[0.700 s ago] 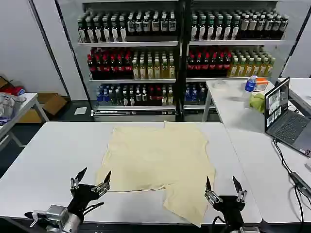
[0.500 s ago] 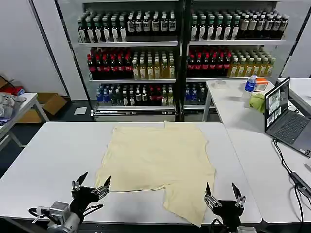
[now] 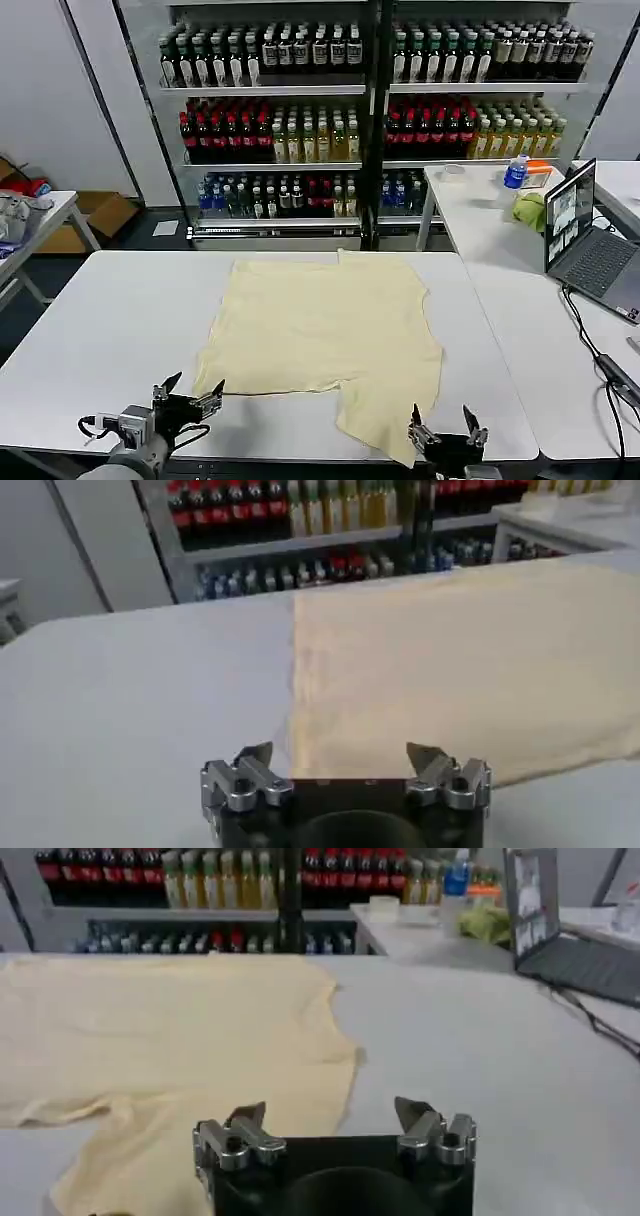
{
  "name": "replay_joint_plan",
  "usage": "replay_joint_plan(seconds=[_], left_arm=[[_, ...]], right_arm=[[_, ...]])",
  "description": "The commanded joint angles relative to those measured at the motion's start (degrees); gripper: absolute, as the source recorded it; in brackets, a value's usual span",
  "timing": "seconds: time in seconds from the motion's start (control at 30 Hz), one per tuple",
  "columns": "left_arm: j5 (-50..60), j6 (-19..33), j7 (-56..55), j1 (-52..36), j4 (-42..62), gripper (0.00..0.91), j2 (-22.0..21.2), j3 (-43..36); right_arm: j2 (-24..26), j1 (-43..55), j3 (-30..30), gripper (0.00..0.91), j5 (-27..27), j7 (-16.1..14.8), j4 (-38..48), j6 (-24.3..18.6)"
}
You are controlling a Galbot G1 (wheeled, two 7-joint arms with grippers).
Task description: Fold and organize the clothes.
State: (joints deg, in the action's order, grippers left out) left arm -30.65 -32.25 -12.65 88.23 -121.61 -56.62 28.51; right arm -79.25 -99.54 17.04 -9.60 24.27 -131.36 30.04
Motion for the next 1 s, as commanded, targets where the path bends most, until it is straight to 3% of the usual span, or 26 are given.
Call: replay_joint_plan(seconds=[0.03,0.43,0.47,0.5,0.53,0.57,0.6,0.67,1.0], left_arm=[[-2.2,-0.9,-0.2,-1.6,3.1,0.907,0.8,-0.5],[-2.8,-1.0,-0.3,-1.6,4.2,0.907,0.6,-0.5],[-2.9,-1.0,-0.3,-1.6,4.3,0.877,0.6,-0.5],[-3.0,-1.0,-0.3,-1.5,4.2,0.484,0.5,-0.5],[-3.1,-0.9,-0.3,-1.5,4.1,0.161,0.5,-0.5],[-3.2,-0.9,-0.3,-1.4,4.1,0.081,0.6,-0.5],[-3.4,-0.9,-0.3,-1.4,4.0,0.01,0.6,-0.5],[-3.8,-0.9,-0.3,-1.3,3.9,0.01,0.6,-0.5],[-4.2,-0.9,-0.1,-1.1,3.9,0.01,0.3,-0.9]], right_arm=[[0.1,0.8,-1.0,0.907,-0.5,0.6,1.6,1.3],[-2.0,2.4,-2.9,0.907,-0.7,1.0,5.1,1.8],[-2.2,2.3,-2.9,0.877,-0.7,1.0,5.2,1.9],[-2.4,2.2,-2.9,0.625,-0.7,1.0,5.2,1.9],[-2.5,2.1,-2.9,0.403,-0.8,1.0,5.2,1.9],[-2.6,2.0,-2.9,0.282,-0.8,1.0,5.2,1.9],[-2.8,1.8,-2.9,0.101,-0.8,1.0,5.2,1.9],[-3.2,1.6,-2.9,0.0,-0.9,1.0,5.2,1.8],[-3.8,0.8,-2.7,0.0,-2.1,0.1,5.1,1.2]])
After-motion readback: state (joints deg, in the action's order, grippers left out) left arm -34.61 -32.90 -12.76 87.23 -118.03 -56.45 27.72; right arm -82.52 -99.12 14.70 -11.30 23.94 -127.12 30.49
